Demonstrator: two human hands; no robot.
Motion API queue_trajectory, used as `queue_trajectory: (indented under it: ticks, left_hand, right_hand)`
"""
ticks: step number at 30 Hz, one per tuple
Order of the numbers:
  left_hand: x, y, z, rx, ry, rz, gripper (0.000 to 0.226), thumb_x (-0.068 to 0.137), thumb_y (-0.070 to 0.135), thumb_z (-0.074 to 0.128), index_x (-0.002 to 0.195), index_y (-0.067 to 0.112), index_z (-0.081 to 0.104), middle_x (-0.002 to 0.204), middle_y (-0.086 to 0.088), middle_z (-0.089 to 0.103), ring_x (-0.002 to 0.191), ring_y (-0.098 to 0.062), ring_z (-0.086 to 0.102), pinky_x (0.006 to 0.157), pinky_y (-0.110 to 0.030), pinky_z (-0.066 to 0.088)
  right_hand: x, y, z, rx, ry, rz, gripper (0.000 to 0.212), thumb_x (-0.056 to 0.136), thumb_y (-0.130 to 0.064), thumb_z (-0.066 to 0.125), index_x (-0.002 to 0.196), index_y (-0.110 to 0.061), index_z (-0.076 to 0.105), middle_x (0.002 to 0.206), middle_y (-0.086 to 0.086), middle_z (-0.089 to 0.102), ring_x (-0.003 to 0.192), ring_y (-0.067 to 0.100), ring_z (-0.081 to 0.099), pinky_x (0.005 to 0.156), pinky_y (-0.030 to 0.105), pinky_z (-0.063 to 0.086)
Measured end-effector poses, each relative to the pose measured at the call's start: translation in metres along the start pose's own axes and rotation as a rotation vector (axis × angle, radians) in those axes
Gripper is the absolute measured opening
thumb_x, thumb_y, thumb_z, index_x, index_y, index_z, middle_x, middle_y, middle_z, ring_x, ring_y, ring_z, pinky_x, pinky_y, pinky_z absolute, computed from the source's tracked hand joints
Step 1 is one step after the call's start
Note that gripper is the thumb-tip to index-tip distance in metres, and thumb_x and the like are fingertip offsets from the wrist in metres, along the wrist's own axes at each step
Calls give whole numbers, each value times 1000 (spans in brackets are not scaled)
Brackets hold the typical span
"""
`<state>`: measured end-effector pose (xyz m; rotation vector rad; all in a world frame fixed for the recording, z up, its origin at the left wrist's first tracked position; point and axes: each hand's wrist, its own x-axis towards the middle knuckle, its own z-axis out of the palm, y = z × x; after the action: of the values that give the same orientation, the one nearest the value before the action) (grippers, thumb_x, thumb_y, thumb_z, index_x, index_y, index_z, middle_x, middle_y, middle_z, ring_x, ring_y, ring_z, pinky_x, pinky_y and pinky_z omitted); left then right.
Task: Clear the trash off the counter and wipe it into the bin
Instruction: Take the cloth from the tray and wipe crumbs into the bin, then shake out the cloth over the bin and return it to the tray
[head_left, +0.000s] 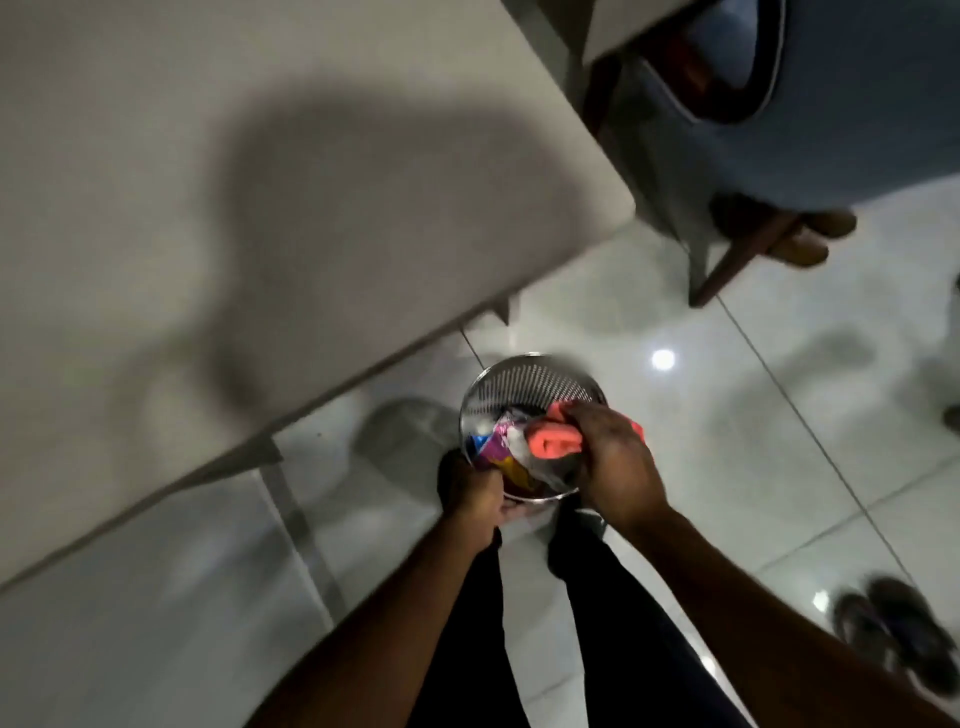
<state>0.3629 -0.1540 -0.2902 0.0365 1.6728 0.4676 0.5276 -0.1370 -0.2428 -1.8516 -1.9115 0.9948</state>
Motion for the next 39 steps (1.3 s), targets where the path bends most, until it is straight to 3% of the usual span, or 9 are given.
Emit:
queue_trajectory:
  ticks: [6, 10, 18, 21, 25, 28, 32, 36, 39]
  left_hand:
    - [103, -37, 26, 33, -20, -66, 39, 85, -7, 48, 115, 12, 64, 96, -17, 72, 59, -26, 76, 53, -40, 61]
    - [146, -48, 38, 1, -2, -100, 30, 84, 9, 72, 113, 10, 67, 106, -21, 73, 82, -35, 75, 61, -46, 62]
    - [160, -56, 35, 101, -38, -184, 47, 90, -9, 44, 132, 10, 55, 130, -20, 64, 115, -38, 63, 72, -48, 58]
    - [153, -52, 29, 172, -87, -232, 33, 96, 2, 44, 127, 7, 54, 138, -20, 57, 125, -37, 55, 95, -51, 50]
    - [153, -39, 18, 128, -47, -271, 35, 98, 7, 40, 131, 3, 51, 141, -22, 55, 127, -37, 53, 99, -51, 46]
    - [129, -8, 26, 280, -61, -272, 46, 100, 34, 41, 134, 5, 52, 136, -22, 59, 122, -37, 57, 101, -50, 46]
    - [50, 61, 49, 413, -160, -102, 74, 86, 73, 37, 120, 13, 65, 116, -16, 71, 99, -33, 69, 79, -43, 58]
    - [-76, 116, 69, 535, -158, 430, 23, 69, 33, 74, 90, 22, 75, 98, -2, 78, 96, -25, 73, 82, -31, 58]
    - [-170, 155, 83, 708, -180, 750, 45, 67, 23, 70, 112, 27, 70, 113, 2, 74, 100, -15, 69, 93, -32, 57]
  right_hand:
    - [6, 70, 60, 35, -59, 159, 55, 74, -5, 65, 128, -4, 59, 129, 16, 63, 121, 31, 55, 106, 43, 41]
    - [0, 92, 85, 17, -32, 218, 59, 73, 3, 61, 132, -2, 55, 135, 19, 58, 129, 33, 49, 111, 44, 36]
    - [19, 105, 102, 0, -80, 256, 62, 76, -4, 64, 136, 0, 50, 139, 22, 52, 133, 36, 44, 114, 44, 32]
    - [27, 102, 102, 0, -89, 243, 59, 79, -7, 64, 136, -5, 49, 140, 18, 52, 133, 31, 43, 115, 40, 30]
    - [24, 89, 98, 40, -78, 260, 58, 83, -7, 63, 139, -9, 46, 149, 17, 43, 140, 29, 35, 117, 39, 26]
    - [13, 67, 82, 108, -55, 230, 62, 74, -3, 62, 135, -8, 49, 145, 18, 46, 137, 32, 39, 116, 39, 30]
    - [-9, 13, 38, 137, 21, 164, 66, 79, -19, 64, 136, 8, 46, 142, 31, 46, 134, 44, 42, 111, 50, 37]
    - [-34, -54, -12, 103, 202, 107, 58, 89, -17, 55, 135, 16, 42, 142, 36, 42, 132, 50, 41, 104, 62, 39]
    - [-37, -103, -59, 223, 310, 149, 50, 103, -29, 33, 152, -21, 23, 160, -1, 24, 147, 14, 23, 119, 43, 26]
